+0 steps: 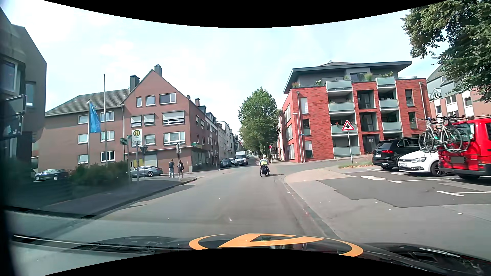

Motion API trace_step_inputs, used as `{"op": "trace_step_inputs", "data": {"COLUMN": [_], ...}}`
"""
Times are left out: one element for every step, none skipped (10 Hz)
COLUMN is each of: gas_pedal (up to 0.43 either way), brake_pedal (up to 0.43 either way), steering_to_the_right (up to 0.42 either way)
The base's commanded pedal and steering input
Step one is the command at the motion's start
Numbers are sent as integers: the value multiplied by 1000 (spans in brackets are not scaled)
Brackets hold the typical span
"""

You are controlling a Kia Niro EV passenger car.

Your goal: Follow the waypoints while adhering to traffic rules and regulations

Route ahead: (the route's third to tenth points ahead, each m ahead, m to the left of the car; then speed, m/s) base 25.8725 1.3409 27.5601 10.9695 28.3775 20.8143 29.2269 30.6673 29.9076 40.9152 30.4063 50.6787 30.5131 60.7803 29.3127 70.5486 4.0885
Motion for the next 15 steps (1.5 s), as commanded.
{"op": "trace_step_inputs", "data": {"gas_pedal": [0, 0, 0, 0, 0, 0, 0, 0, 8, 8, 8, 0, 0, 0, 0], "brake_pedal": [0, 0, 0, 0, 0, 0, 0, 0, 0, 0, 0, 0, 0, 0, 0], "steering_to_the_right": [-21, -21, -21, -21, -18, -15, -12, -9, -8, -8, -8, -8, -8, -7, -7]}}
